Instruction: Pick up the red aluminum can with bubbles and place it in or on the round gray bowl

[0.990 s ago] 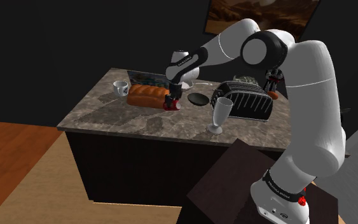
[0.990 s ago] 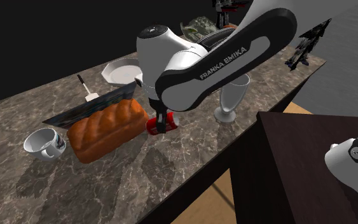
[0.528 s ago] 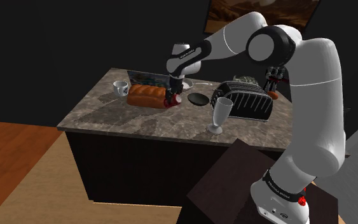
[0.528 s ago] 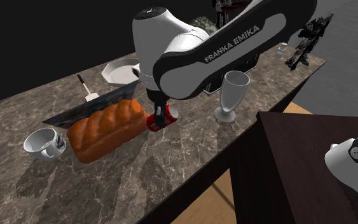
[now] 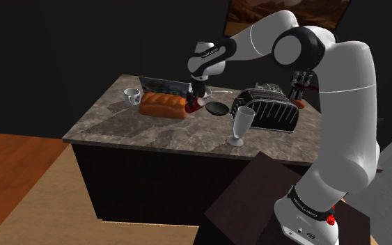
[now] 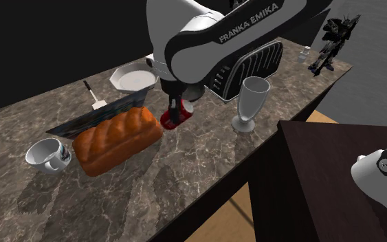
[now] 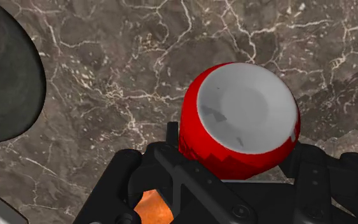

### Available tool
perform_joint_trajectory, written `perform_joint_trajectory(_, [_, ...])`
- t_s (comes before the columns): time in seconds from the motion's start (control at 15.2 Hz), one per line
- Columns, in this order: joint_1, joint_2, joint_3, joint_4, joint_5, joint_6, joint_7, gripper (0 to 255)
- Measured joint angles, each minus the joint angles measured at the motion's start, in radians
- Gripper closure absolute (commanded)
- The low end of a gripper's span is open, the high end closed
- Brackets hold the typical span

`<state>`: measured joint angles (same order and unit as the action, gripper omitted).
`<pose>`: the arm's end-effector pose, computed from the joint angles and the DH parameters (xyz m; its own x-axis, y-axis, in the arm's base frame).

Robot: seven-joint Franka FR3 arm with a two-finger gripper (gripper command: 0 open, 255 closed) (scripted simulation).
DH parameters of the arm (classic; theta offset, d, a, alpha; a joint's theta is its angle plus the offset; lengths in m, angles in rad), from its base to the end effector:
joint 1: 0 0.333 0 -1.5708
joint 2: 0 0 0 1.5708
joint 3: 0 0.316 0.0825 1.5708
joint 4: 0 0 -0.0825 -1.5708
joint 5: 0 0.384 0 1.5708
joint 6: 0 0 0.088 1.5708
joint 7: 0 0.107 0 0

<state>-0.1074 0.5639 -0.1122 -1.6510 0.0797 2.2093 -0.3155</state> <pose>0.6689 -0.1374 0.2858 0.9979 0.0655 -0.0001 0.0655 -0.9978 -0.0043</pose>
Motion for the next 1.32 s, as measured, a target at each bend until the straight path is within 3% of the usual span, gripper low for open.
perform_joint_trajectory(0.79, [-0.201, 0.135, -0.034, 0.244, 0.032, -0.114, -0.227, 255])
perform_joint_trajectory(1.12, [-0.291, 0.243, -0.041, 0.428, 0.046, -0.191, -0.309, 255])
perform_joint_trajectory(1.32, [-0.347, 0.338, -0.042, 0.599, 0.053, -0.267, -0.349, 255])
